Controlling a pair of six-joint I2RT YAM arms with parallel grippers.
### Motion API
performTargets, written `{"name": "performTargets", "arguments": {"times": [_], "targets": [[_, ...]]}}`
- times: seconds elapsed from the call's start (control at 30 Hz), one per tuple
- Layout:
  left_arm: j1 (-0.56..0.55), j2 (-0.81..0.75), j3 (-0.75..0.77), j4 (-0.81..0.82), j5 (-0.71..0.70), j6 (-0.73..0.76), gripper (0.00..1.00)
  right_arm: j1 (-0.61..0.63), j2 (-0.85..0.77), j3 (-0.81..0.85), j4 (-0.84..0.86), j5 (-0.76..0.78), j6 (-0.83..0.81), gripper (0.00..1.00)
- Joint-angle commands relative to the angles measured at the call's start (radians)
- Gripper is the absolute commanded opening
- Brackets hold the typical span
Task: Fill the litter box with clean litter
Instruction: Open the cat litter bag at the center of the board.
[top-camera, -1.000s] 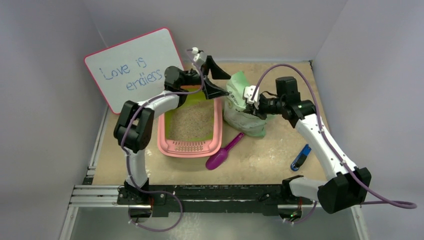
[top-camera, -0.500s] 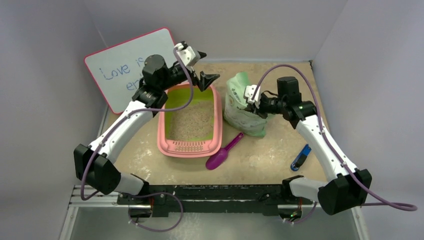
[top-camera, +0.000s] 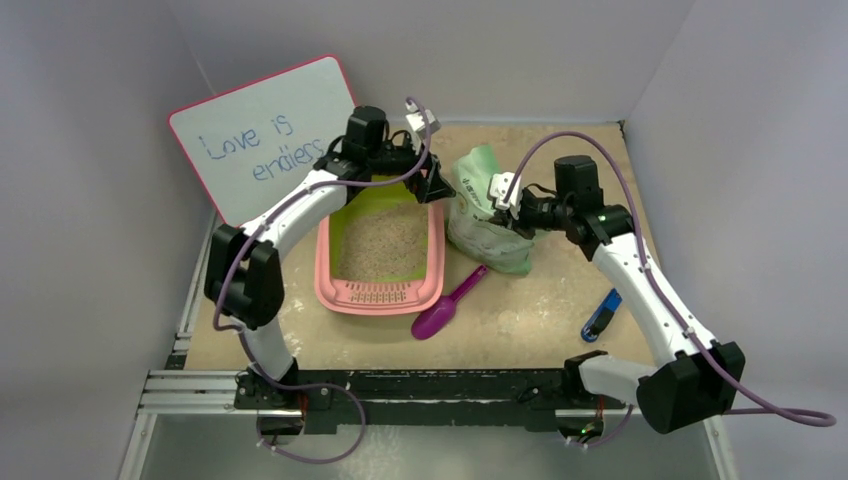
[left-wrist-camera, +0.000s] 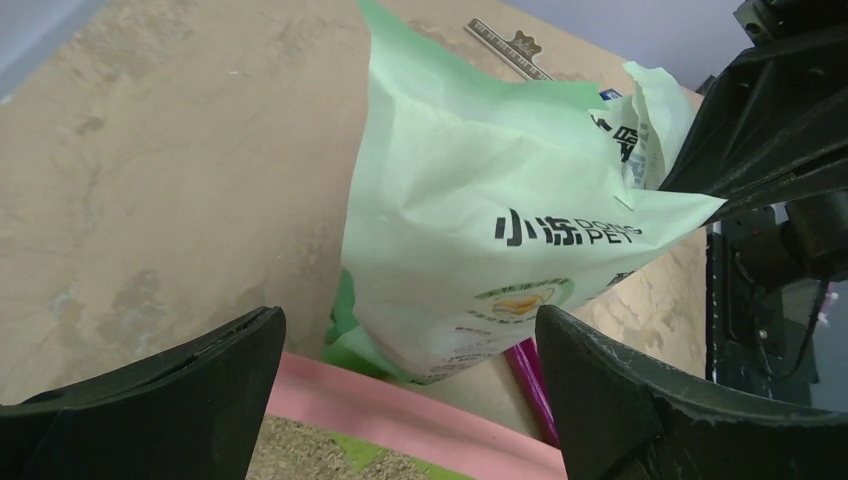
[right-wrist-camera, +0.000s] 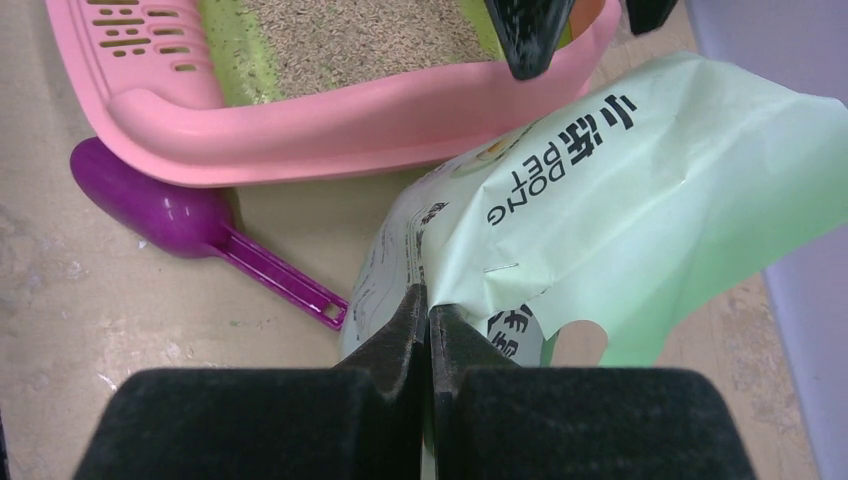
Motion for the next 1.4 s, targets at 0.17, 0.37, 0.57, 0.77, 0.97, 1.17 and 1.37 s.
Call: {"name": "performTargets", "arguments": {"times": [0.17,0.37,0.57,0.77,0.97,1.17,1.37], "targets": [[-0.045,0.085,0.122,0.169,0.164,-0.068,0.94,0.003,-0.048,0.014,0.049,-0.056,0.002,0.0],[-0.072,0.133,0.14,0.245,0.275,-0.144,0.83,0.002,-0.044,0.017,0.041,-0.053,-0.005,0.0],[-0.123,0.163,0.261,-0.368,0.122,0.337,0.58,0.002,-0.062,-0.002,0.116,-0.017,0.051,0.01],[-0.134,0.156,0.304,-0.399,-0.015,0.311,0.04,0.001,-0.109,0.0,0.168,0.01,0.221,0.39],[-0.134,-0.007,0.101,0.023,-0.104,0.134,0.0,0.002,-0.18,0.056,0.172,0.312,0.632,0.7],[-0.133,-0.119,0.005,0.296,-0.168,0.021,0.0,-0.033,-0.234,0.043,0.085,0.549,0.965,0.85],[-0.133,-0.125,-0.014,0.412,-0.136,-0.064,0.0,-0.194,-0.088,0.098,0.084,0.225,1.097,0.79]]}}
